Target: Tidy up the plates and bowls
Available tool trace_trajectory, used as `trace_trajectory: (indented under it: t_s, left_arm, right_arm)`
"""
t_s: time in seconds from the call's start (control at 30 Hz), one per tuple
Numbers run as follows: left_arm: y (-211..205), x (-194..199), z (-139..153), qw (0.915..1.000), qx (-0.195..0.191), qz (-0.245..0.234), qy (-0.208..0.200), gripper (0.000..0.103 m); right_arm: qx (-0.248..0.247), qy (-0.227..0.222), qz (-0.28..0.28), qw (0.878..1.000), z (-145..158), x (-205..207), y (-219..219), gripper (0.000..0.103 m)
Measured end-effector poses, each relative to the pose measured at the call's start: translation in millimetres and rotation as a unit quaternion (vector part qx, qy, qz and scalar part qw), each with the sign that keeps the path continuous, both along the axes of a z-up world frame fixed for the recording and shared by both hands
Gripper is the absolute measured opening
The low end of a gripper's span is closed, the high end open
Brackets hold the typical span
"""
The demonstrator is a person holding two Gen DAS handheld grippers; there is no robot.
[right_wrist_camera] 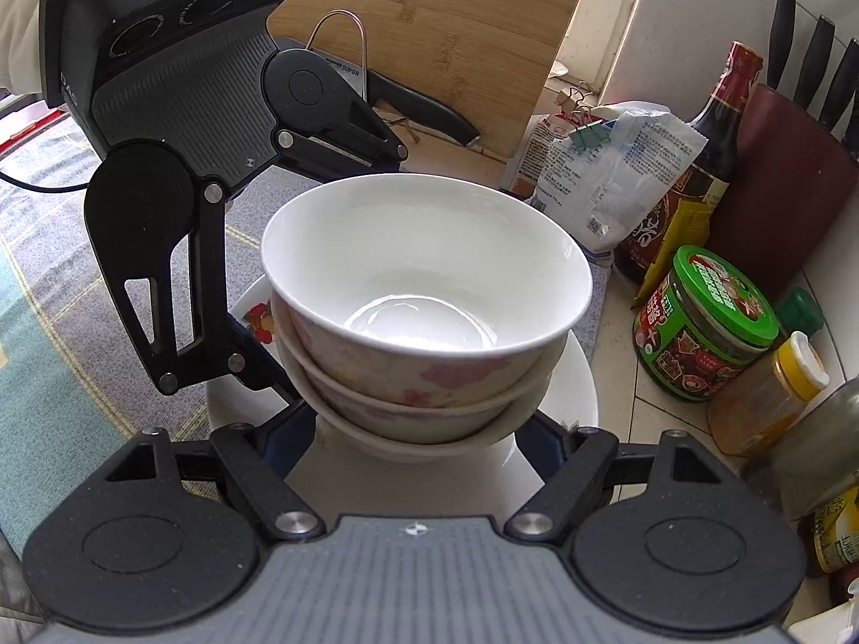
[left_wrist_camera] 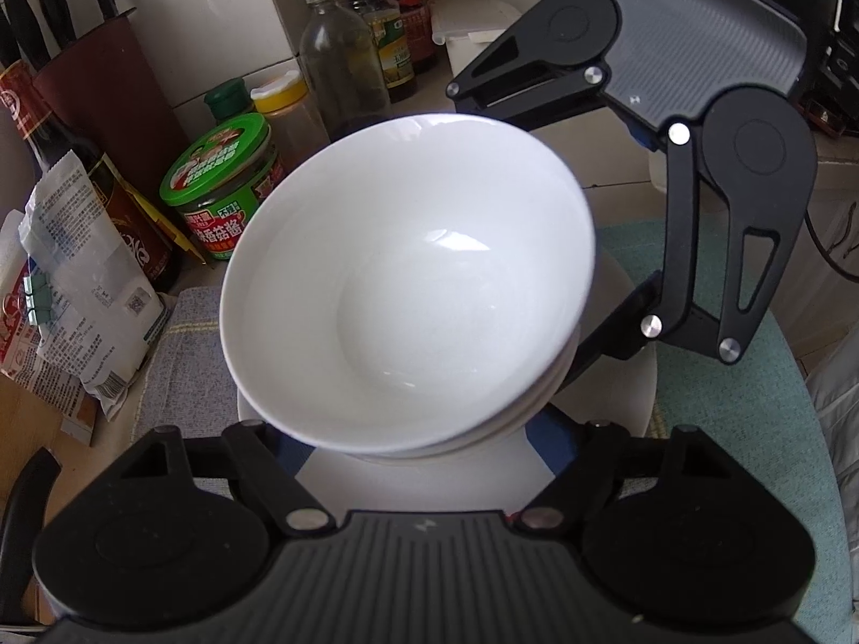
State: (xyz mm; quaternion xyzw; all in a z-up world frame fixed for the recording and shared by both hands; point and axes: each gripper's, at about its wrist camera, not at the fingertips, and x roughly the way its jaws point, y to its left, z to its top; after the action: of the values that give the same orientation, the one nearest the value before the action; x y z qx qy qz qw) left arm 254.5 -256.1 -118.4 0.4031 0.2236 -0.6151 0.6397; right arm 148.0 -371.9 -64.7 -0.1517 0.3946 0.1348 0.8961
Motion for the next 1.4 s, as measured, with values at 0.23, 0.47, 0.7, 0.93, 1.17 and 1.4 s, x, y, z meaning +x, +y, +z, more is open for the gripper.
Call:
trace_trajectory:
  t_s: [0.23, 0.47, 0.7, 0.93, 1.17, 1.4]
  left_arm:
    - [9, -8, 6, 0.999, -0.03, 0.02, -0.025, 0.096]
    - [28, -11, 16, 0.9932, -0.057, 0.1, -0.018, 0.101]
    - [68, -36, 36, 0.9683, -0.116, 0.221, 0.003, 0.102]
    - [103, -71, 49, 0.9117, -0.155, 0.38, 0.015, 0.102]
    - [123, -84, 71, 0.871, -0.147, 0.459, 0.094, 0.102]
    - [137, -111, 93, 0.8682, -0.156, 0.466, 0.069, 0.102]
  right_arm:
    - [0.014, -0.027, -0.007, 1.0, 7, -6, 0, 0.103]
    - [0.018, -0.034, -0.012, 0.999, 13, -9, 2, 0.103]
    - [0.011, -0.036, -0.076, 0.996, 19, -24, 12, 0.103]
    - [0.046, -0.003, -0.261, 0.964, 31, -47, 29, 0.103]
    - [0.103, 0.023, -0.403, 0.909, 56, -80, 48, 0.103]
    - [0.103, -0.001, -0.434, 0.895, 80, -105, 77, 0.103]
